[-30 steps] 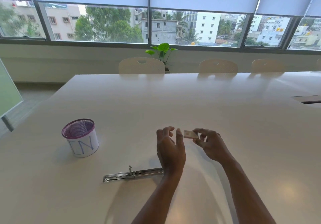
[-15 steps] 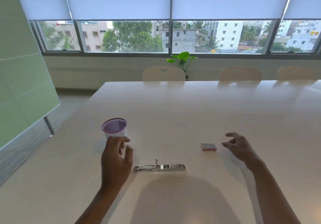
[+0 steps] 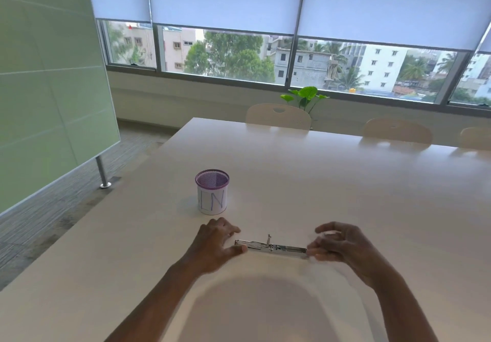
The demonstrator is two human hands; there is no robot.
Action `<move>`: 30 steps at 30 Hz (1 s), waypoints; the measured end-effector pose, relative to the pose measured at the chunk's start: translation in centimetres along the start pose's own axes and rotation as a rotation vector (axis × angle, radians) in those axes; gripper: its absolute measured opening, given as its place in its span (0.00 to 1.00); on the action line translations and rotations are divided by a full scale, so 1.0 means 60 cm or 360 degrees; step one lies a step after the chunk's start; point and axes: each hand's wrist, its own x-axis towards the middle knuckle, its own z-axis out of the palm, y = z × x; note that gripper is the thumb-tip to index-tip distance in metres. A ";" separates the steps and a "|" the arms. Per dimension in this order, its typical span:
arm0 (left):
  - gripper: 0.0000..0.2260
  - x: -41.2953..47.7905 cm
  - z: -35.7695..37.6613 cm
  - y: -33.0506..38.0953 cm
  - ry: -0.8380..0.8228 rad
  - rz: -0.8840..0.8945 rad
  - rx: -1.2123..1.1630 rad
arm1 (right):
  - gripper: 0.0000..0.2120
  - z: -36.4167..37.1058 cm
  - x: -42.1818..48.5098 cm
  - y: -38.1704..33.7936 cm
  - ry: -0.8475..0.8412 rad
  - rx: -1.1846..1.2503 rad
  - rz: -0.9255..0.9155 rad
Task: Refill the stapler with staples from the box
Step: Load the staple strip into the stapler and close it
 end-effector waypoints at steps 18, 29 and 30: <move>0.05 0.003 0.011 0.028 0.0102 -0.0036 -0.0922 | 0.11 0.025 0.015 0.019 0.0067 0.0289 -0.0138; 0.08 -0.003 -0.001 0.038 -0.0004 -0.0296 -0.2251 | 0.09 0.040 0.000 -0.005 -0.0073 0.0230 -0.0249; 0.08 -0.004 0.001 0.039 -0.0070 -0.0287 -0.2287 | 0.08 0.041 0.000 -0.005 -0.0068 0.0231 -0.0243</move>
